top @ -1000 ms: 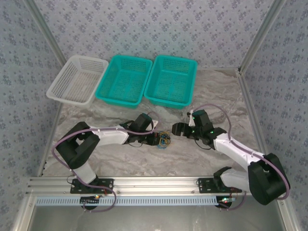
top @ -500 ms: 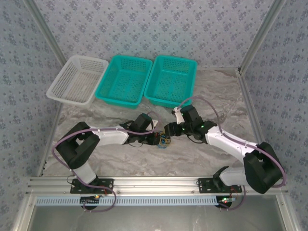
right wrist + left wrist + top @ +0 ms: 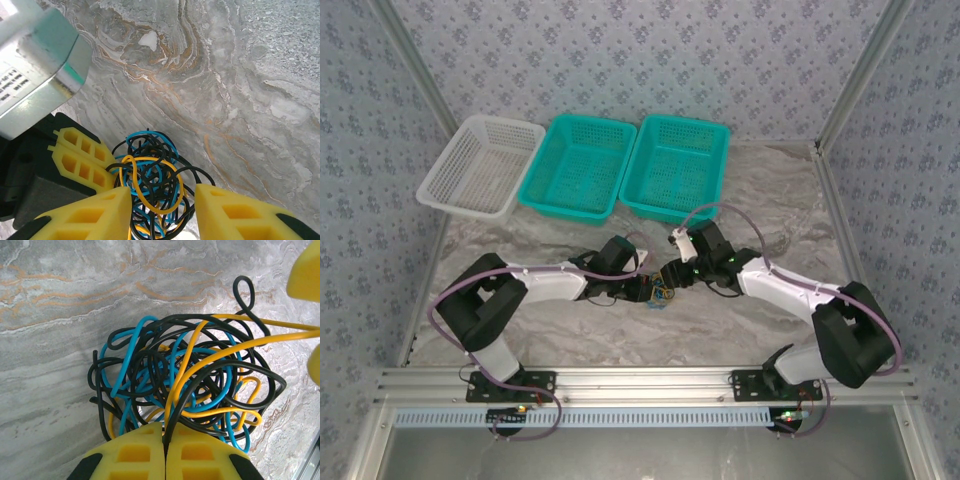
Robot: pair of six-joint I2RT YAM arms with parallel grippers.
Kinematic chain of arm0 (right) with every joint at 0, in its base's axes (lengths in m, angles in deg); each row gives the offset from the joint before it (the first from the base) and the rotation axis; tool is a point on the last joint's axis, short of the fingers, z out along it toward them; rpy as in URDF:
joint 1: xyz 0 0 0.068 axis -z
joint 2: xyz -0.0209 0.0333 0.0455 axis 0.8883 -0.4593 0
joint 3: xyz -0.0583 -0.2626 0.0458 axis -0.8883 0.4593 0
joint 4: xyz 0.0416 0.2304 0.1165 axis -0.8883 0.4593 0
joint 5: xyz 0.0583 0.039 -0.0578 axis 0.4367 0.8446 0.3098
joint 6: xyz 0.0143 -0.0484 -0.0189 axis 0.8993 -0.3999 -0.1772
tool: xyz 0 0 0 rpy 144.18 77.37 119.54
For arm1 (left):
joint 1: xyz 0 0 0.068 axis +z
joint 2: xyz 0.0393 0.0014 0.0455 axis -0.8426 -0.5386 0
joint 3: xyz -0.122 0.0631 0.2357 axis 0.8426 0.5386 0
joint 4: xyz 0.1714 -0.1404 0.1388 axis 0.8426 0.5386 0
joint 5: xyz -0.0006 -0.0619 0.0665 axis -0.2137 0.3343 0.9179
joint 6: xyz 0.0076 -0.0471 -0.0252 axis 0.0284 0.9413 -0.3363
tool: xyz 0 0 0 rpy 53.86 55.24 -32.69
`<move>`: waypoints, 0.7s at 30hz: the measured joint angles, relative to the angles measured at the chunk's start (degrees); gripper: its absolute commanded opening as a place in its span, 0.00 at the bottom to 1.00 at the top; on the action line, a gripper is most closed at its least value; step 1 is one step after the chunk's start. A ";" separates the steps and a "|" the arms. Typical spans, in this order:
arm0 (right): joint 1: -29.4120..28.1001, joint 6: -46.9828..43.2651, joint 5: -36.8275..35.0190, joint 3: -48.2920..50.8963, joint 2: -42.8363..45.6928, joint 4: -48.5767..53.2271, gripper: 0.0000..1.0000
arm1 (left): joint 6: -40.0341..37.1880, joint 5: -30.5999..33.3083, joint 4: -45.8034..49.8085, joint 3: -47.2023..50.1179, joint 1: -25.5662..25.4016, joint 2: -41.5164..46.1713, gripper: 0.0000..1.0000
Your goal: Untangle the cables
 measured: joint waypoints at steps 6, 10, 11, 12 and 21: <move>-0.17 -0.52 -0.04 -0.57 -0.61 -0.17 0.27 | 0.44 0.00 -0.17 0.00 0.00 0.00 0.06; -0.63 -1.66 -0.42 -0.57 -0.63 -0.28 0.11 | 1.55 -0.79 -1.16 0.39 0.42 0.09 0.07; -0.81 -1.88 -0.63 -0.57 -0.57 -0.37 0.07 | 2.10 -1.20 -1.77 0.74 0.76 0.22 0.08; -0.85 -2.16 -0.81 -0.55 -0.35 -0.44 0.02 | 2.60 -1.49 -2.40 1.20 1.16 0.46 0.10; -0.87 -0.17 -1.16 -1.11 3.82 -1.16 0.00 | 7.65 -3.37 -6.54 5.77 7.23 8.26 0.95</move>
